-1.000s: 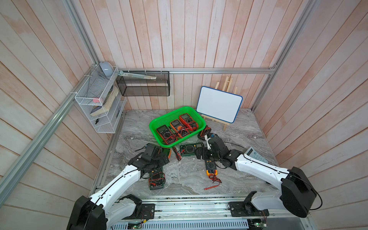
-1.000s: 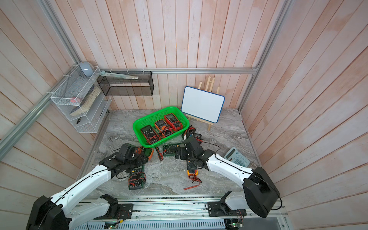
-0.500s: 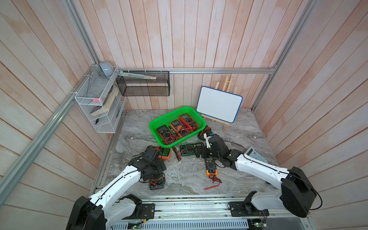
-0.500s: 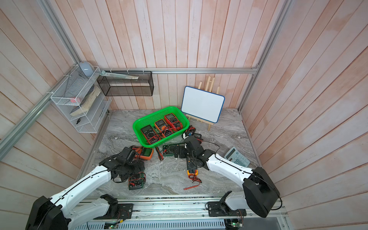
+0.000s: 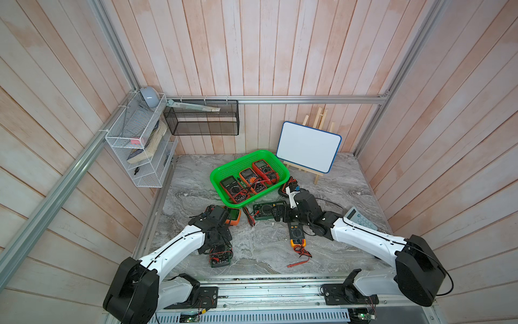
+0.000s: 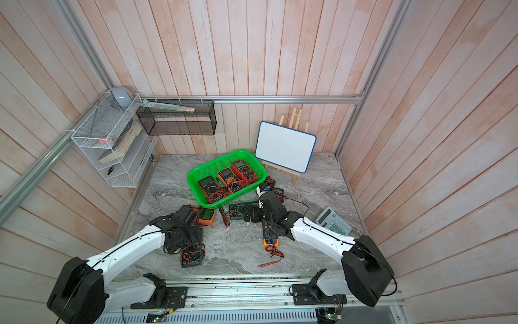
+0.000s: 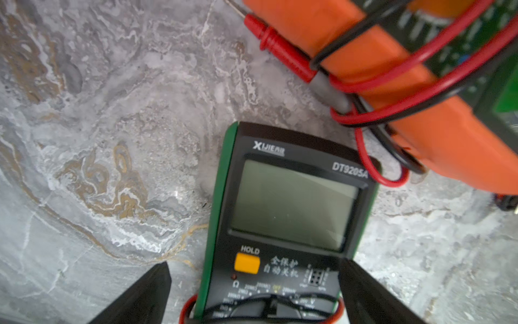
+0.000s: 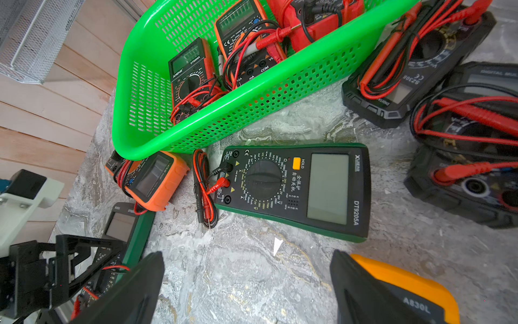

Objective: Put the multimeter into the basket
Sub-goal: Pick up the multimeter from the center of the board.

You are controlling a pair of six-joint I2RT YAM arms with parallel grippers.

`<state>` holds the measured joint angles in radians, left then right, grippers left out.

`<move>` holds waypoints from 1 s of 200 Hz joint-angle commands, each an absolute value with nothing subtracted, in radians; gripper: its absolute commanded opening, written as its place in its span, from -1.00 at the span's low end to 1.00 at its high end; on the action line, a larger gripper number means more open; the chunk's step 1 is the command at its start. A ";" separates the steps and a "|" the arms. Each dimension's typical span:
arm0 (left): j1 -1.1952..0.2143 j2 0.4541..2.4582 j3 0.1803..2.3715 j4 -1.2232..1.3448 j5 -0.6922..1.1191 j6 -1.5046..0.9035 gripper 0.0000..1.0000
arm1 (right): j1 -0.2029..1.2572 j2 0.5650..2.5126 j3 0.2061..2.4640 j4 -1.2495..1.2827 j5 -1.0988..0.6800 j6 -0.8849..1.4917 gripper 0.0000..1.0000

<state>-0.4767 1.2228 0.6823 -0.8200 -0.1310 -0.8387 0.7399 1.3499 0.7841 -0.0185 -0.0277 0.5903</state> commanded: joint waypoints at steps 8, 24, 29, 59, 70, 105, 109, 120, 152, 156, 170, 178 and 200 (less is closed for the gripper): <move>-0.480 1.237 0.689 -0.736 -0.112 -0.768 0.99 | 0.741 1.334 0.767 0.009 -0.044 0.577 0.97; -0.481 1.247 0.677 -0.706 -0.089 -0.757 0.99 | 0.741 1.342 0.764 0.014 -0.049 0.580 0.96; -0.481 1.252 0.673 -0.699 -0.084 -0.753 0.99 | 0.741 1.344 0.762 0.015 -0.052 0.581 0.96; -0.480 1.296 0.661 -0.689 -0.078 -0.748 0.99 | 0.741 1.348 0.765 0.012 -0.052 0.583 0.96; -0.480 1.309 0.653 -0.685 -0.076 -0.754 0.99 | 0.740 1.349 0.769 0.008 -0.049 0.581 0.96; -0.481 1.332 0.625 -0.657 -0.063 -0.787 0.99 | 0.741 1.358 0.779 0.003 -0.046 0.578 0.96; -0.480 1.333 0.620 -0.651 -0.059 -0.788 0.99 | 0.741 1.359 0.780 0.003 -0.047 0.577 0.96; -0.483 1.339 0.607 -0.639 -0.055 -0.794 0.99 | 0.741 1.361 0.783 0.003 -0.046 0.576 0.96; -0.486 1.349 0.589 -0.603 -0.031 -0.795 0.80 | 0.741 1.361 0.790 -0.007 -0.041 0.571 0.96; -0.487 1.347 0.588 -0.597 -0.023 -0.793 0.71 | 0.741 1.360 0.792 -0.008 -0.039 0.571 0.96; -0.493 1.327 0.583 -0.589 -0.004 -0.797 0.33 | 0.741 1.359 0.795 -0.013 -0.035 0.569 0.96; -0.498 1.309 0.582 -0.590 0.002 -0.805 0.06 | 0.741 1.358 0.796 -0.016 -0.033 0.569 0.96; -0.510 1.246 0.590 -0.621 0.012 -0.840 -0.79 | 0.741 1.356 0.799 -0.020 -0.029 0.569 0.96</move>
<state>-0.4904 1.2980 0.6079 -0.6296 -0.0700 -0.7876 0.7399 1.3506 0.7788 -0.0044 -0.0425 0.5819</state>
